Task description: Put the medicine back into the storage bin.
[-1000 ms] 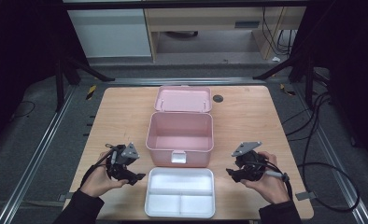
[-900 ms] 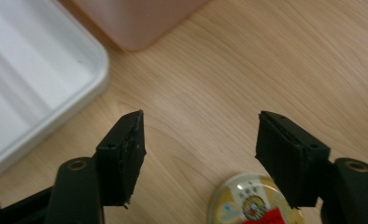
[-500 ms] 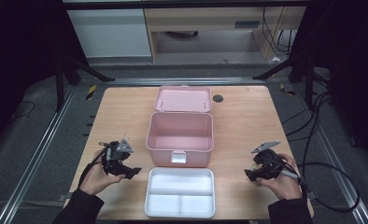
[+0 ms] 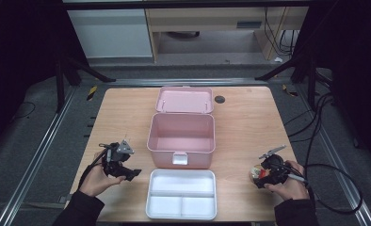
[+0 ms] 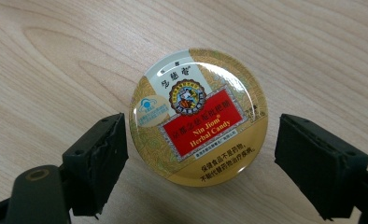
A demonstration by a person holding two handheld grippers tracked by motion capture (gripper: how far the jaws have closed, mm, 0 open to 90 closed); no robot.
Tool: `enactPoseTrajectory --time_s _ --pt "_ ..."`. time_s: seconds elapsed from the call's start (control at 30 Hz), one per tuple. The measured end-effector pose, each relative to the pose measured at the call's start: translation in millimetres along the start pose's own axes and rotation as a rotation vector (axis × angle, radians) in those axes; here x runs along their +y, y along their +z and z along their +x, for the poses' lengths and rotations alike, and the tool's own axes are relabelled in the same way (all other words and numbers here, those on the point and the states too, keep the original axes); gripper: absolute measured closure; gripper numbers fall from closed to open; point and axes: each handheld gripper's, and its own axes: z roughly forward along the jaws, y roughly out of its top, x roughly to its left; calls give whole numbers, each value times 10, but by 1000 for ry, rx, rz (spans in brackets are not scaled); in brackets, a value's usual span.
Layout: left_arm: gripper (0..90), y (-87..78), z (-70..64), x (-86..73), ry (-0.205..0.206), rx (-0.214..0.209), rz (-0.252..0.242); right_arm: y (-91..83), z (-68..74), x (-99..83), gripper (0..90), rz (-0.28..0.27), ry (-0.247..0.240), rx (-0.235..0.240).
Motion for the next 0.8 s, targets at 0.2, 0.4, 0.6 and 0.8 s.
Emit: enactPoseTrajectory --time_s 0.2,0.4,0.6,0.8 --pt "262 12 25 -16 -11 2 2 86 -13 16 163 23 3 15" --pt "263 19 14 -10 -8 0 7 167 -11 26 180 48 -6 26" --pt "264 16 12 -15 -11 5 10 195 -16 66 198 66 -15 29" --pt "264 18 42 -24 -17 5 13 179 22 152 204 92 -42 35"
